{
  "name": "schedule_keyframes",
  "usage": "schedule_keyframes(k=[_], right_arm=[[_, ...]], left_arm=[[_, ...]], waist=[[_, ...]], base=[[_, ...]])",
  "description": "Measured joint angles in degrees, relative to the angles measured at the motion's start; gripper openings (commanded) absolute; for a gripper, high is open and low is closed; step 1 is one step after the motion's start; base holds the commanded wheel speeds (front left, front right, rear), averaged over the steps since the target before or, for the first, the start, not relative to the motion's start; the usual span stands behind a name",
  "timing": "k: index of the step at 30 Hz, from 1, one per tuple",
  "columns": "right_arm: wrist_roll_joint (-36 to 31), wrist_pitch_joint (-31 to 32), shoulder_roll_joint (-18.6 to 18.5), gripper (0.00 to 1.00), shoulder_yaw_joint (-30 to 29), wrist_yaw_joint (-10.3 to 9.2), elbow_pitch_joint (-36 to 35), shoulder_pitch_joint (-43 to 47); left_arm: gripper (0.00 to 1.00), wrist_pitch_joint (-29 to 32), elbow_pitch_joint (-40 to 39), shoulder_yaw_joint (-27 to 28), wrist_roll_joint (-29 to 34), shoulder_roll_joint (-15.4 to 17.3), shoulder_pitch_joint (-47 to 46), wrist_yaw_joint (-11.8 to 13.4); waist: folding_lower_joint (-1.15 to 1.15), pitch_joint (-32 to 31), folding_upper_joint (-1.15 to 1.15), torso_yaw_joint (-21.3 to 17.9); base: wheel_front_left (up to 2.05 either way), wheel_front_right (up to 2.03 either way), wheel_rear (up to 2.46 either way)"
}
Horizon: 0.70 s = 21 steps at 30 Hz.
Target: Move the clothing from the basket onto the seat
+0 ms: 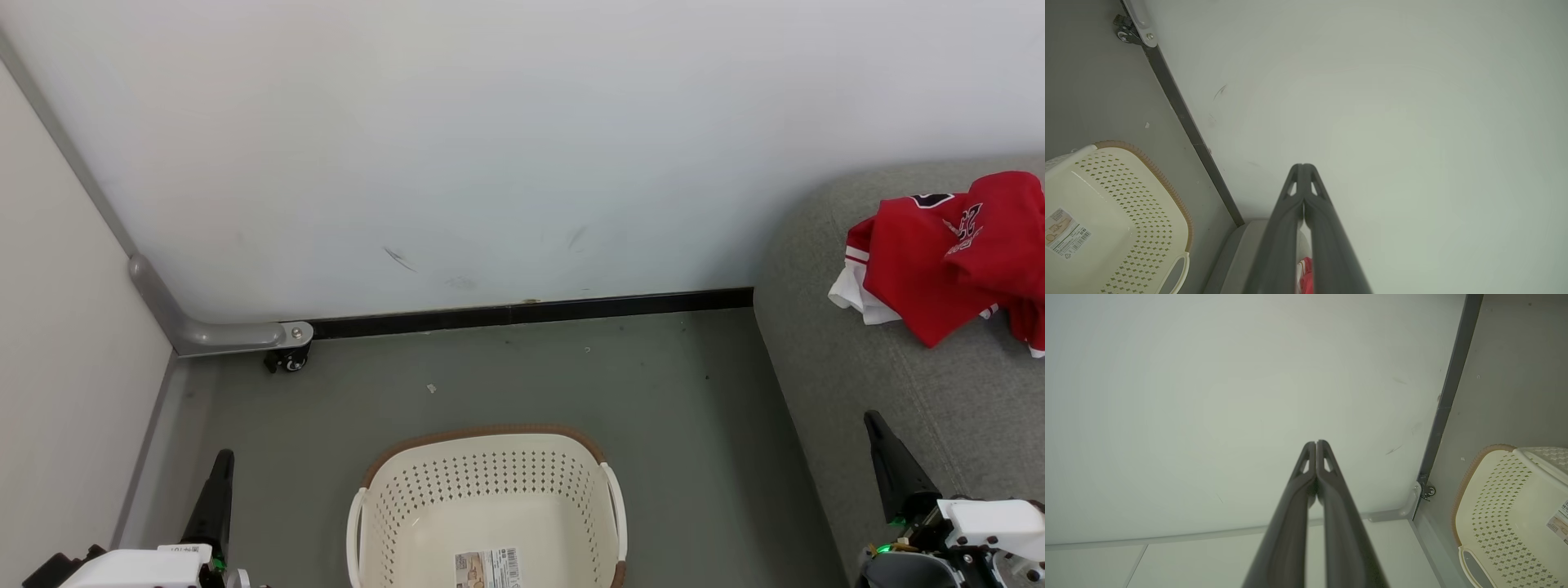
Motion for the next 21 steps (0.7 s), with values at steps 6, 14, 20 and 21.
schedule_keyframes(k=[6,14,20,21], right_arm=[[0.0,0.0,0.0,0.0,-0.1,0.0,0.0,0.0],[0.0,0.1,0.0,0.0,-0.2,0.0,0.0,0.0],[-0.1,0.1,0.1,0.0,-0.3,0.0,0.0,0.0],[-0.1,0.1,0.1,0.0,-0.3,0.0,0.0,0.0]], left_arm=[[0.0,0.0,0.0,0.0,0.0,0.0,0.0,0.0],[0.0,0.0,0.0,0.0,0.0,0.0,0.0,0.0],[0.0,0.0,0.0,0.0,0.0,0.0,0.0,0.0],[0.0,0.0,0.0,0.0,0.0,0.0,0.0,0.0]], waist=[[0.0,0.0,0.0,0.0],[0.0,0.0,0.0,0.0],[0.0,0.0,0.0,0.0],[0.0,0.0,0.0,0.0]], base=[[0.0,0.0,0.0],[0.0,0.0,0.0],[0.0,0.0,0.0],[0.0,0.0,0.0]])
